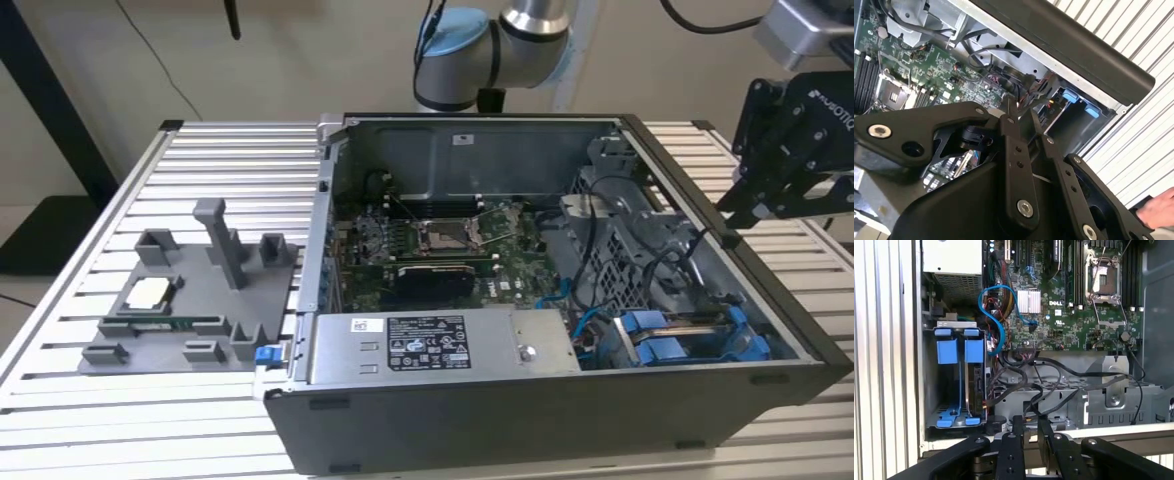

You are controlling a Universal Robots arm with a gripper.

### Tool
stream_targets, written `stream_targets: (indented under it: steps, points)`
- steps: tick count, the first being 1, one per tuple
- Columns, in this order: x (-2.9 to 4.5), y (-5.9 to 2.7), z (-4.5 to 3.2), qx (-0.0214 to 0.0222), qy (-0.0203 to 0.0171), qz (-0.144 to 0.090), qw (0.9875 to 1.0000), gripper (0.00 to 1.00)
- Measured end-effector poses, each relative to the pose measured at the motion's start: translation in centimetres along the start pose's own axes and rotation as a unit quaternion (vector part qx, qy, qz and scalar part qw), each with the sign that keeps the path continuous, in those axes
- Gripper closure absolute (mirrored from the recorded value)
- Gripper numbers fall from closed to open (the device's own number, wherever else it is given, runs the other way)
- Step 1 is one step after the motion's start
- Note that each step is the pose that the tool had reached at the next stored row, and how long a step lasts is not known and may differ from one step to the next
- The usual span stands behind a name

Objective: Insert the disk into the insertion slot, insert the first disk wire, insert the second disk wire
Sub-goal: 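Insert the second disk wire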

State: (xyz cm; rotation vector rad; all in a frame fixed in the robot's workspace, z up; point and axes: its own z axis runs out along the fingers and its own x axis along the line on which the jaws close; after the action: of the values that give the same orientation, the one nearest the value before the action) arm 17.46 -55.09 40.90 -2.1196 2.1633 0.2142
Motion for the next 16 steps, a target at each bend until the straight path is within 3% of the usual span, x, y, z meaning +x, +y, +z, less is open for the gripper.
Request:
stream_targets:
  steps: [10, 16]
  points:
    - [-0.01, -0.53, 0.2, -0.0042, -0.0006, 0.001, 1.0, 0.73]
    - [0.03, -1.41, 0.51, -0.0075, -0.0018, 0.001, 1.0, 0.73]
